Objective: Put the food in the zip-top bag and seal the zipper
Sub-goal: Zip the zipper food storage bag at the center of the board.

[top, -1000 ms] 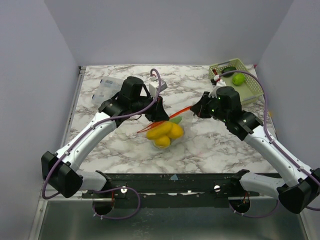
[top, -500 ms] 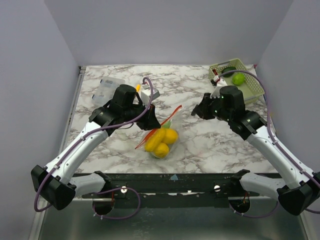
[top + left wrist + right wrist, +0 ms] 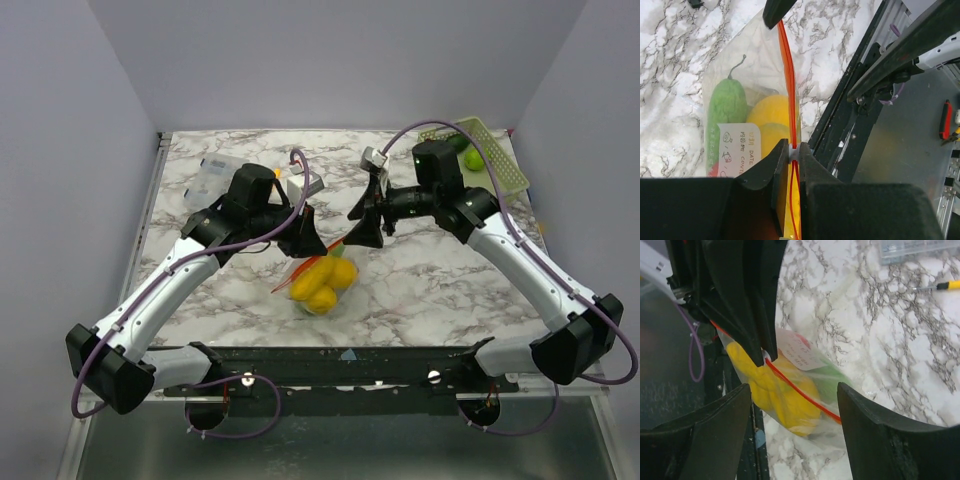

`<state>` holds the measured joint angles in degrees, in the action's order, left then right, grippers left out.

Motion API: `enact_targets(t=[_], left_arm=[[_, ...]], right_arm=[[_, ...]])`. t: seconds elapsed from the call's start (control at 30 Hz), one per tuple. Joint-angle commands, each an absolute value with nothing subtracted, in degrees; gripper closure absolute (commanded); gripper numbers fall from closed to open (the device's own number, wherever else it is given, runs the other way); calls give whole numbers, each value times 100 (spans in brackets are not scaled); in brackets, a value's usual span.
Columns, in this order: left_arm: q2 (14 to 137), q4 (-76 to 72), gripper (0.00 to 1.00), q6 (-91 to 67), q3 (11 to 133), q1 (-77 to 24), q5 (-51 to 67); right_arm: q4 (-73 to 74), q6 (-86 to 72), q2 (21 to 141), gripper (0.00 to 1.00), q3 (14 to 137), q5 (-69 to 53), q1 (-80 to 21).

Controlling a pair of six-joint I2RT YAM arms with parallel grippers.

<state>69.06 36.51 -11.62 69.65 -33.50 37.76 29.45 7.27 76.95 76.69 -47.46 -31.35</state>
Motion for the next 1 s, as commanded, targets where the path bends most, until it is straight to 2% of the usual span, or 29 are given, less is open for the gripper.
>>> enact_targets(t=[0.0,0.13,0.27,0.57,0.63,0.77,0.87,0.97], left_arm=[[6879,3392,100,-1222,7173,-3345,4158],[6933,3377,100,-1223,7171,-3348,4257],[6886,3321,100,-1209,7111,-3345,4313],[6876,3268,100,-1153,7037,-3343,4431],[6873,3274,100,-1145,7044,-3345,4423],[6833,3285,100,-1165,7023,-3348,4382],[6765,3307,100,-1187,6946,-3346,4266],[6696,3390,100,-1179,6798,-3342,4107]], right_arm=[[3081,1982,7750,27,7652,-5382,-3349],[3120,2404,7855,28,7740,-5296,-3486],[3719,3228,8101,34,7962,-5254,-3691],[4709,4061,8672,56,8365,-4966,-3880],[4778,4168,8709,65,8368,-4866,-3898],[4578,3980,8621,99,8229,-4445,-3917],[4125,3499,8393,100,7883,-4029,-3918],[3545,2739,8086,100,7472,-3013,-3919]])
